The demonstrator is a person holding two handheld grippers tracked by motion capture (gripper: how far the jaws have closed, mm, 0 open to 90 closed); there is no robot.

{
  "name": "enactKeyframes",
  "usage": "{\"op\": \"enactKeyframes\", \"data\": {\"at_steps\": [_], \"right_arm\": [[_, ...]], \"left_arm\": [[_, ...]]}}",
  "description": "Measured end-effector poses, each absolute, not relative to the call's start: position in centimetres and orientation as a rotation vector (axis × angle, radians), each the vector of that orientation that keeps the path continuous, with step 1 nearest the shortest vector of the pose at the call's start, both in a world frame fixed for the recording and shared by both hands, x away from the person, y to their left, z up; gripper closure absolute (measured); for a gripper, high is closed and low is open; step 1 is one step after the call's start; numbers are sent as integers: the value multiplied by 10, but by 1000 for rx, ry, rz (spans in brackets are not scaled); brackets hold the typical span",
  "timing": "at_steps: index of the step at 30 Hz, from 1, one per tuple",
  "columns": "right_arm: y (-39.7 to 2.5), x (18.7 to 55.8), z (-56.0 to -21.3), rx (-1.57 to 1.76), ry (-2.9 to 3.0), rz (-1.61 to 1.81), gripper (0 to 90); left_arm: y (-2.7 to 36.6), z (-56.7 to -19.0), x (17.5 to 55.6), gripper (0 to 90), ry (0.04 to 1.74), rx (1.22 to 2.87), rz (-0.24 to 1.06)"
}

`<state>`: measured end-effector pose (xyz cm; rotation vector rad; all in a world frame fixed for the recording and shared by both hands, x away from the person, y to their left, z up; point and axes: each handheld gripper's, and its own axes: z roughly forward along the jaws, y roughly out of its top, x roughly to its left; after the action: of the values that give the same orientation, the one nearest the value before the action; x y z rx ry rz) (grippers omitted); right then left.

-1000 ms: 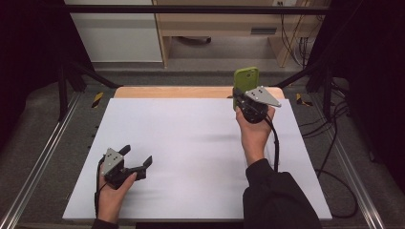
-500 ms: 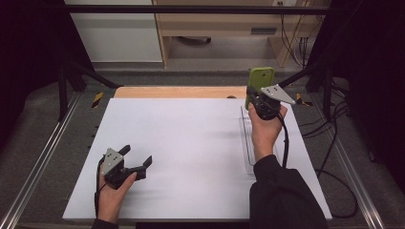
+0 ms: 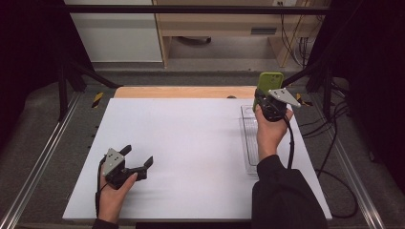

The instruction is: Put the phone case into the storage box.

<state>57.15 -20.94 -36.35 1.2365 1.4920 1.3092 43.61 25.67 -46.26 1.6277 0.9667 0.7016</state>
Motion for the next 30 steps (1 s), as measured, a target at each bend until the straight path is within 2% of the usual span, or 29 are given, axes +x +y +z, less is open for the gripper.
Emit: {"op": "enactKeyframes", "data": {"at_steps": [13,30], "right_arm": [[-210,574,-369,1254,1494,1298,882],[-201,585,-393,1297,1544,1248,881]], "left_arm": [[256,-462,436,40,965,1627,703],[257,-461,435,34,960,1614,715]]}}
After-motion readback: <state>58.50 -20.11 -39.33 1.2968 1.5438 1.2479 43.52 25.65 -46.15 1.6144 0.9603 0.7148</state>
